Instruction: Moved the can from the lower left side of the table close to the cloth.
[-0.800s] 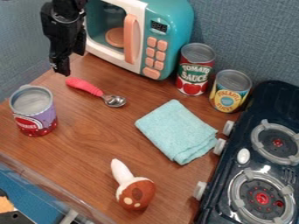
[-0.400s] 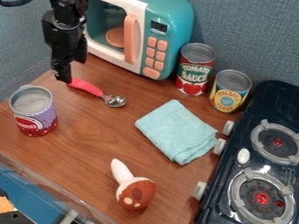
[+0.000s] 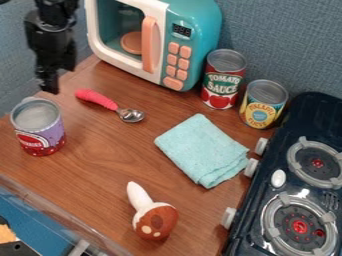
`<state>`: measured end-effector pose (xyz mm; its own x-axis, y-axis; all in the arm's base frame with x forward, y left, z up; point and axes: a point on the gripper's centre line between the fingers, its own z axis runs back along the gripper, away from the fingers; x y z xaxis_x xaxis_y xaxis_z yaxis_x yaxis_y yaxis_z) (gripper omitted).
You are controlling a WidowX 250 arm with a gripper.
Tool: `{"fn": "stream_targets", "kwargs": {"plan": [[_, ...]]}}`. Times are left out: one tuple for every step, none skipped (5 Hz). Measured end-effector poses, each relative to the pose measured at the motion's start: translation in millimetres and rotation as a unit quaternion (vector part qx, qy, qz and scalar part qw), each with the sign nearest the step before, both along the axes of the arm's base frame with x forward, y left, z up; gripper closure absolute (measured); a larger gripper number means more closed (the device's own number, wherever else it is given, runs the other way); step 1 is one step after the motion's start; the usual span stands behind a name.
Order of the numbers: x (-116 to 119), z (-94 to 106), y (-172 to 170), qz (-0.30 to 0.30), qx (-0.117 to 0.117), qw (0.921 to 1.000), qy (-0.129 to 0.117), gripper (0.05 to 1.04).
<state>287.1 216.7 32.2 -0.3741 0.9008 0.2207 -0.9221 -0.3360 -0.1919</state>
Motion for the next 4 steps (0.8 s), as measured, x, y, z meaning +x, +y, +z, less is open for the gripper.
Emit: {"fn": "stream_targets", "kwargs": {"plan": [[-23.6,-2.4,25.2,0.006,0.001,0.9999,0.012,0.084],[-41.0,-4.7,39.8,-0.011,-0.017,0.9997,0.015,0.084],[-57.2,-15.8,36.9,-0.026,-0.030,0.9987,0.031,0.084],[-65.6,-25.9,23.7,-0.065,-0.058,0.9953,0.043,0.084]]}}
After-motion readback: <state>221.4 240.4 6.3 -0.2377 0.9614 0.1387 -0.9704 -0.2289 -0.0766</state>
